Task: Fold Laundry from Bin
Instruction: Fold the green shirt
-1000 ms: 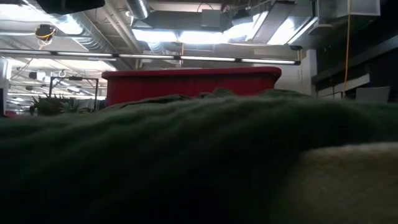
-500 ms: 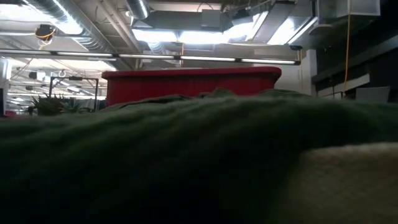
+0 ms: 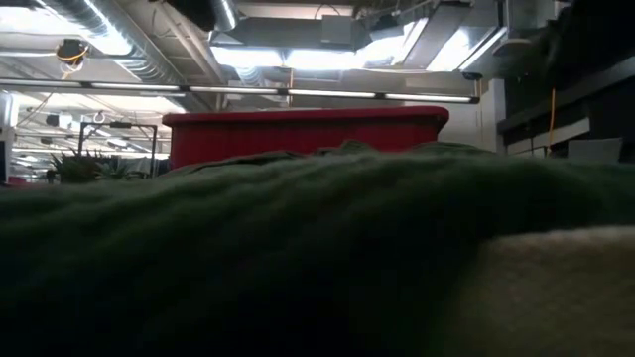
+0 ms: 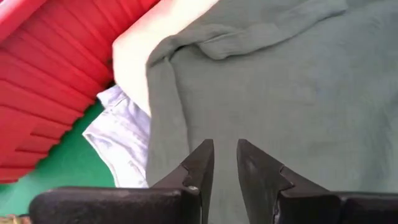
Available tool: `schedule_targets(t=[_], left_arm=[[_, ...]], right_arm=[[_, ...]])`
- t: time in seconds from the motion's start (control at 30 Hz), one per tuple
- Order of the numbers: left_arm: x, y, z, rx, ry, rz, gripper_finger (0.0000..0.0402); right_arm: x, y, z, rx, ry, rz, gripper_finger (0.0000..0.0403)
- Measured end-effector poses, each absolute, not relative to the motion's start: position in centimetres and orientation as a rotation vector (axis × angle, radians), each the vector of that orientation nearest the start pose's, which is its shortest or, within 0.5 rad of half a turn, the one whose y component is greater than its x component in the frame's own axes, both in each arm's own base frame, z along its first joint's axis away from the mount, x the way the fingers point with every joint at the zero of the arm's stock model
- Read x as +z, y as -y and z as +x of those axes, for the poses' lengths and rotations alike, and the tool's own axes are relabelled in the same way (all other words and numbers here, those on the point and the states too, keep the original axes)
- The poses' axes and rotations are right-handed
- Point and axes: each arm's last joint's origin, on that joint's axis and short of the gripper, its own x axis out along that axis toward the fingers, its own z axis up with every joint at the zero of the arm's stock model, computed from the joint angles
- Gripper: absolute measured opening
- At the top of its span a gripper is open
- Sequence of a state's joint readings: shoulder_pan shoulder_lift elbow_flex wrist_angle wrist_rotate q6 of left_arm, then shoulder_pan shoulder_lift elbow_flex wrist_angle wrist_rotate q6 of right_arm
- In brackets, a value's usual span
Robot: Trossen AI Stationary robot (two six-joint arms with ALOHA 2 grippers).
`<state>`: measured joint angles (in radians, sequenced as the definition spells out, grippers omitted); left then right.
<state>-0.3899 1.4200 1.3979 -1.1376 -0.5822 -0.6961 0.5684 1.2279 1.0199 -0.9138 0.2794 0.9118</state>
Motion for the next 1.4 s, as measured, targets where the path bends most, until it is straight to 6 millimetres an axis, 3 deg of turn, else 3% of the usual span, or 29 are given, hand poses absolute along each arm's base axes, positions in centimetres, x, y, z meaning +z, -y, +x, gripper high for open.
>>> schedule_targets(t=[0.2,0.33,0.57,0.77,1.03,1.4], left_arm=[[33.5,7.3,25.4,0.522,-0.912,-0.092,0.0100],[33.5,7.0,25.4,0.526,-0.916,-0.088,0.0122],[33.5,7.1,25.4,0.524,-0.916,-0.089,0.0132],[33.5,7.1,25.4,0.524,-0.916,-0.089,0.0132],[33.5,7.1,25.5,0.524,-0.914,-0.089,0.0132],[33.5,7.1,25.5,0.524,-0.914,-0.090,0.0132]], right_arm=[[27.0,-11.1,21.8,-0.123,-0.973,0.243,0.0145],[25.6,-11.7,23.1,-0.063,-1.009,0.148,0.0145],[22.9,-12.3,24.5,-0.062,-1.094,-0.014,0.0145],[21.5,-12.3,25.1,-0.160,-1.102,-0.118,0.0145],[20.2,-12.1,25.5,-0.142,-1.195,-0.099,0.0145],[19.9,-11.0,26.2,-0.239,-1.160,-0.129,0.0141]])
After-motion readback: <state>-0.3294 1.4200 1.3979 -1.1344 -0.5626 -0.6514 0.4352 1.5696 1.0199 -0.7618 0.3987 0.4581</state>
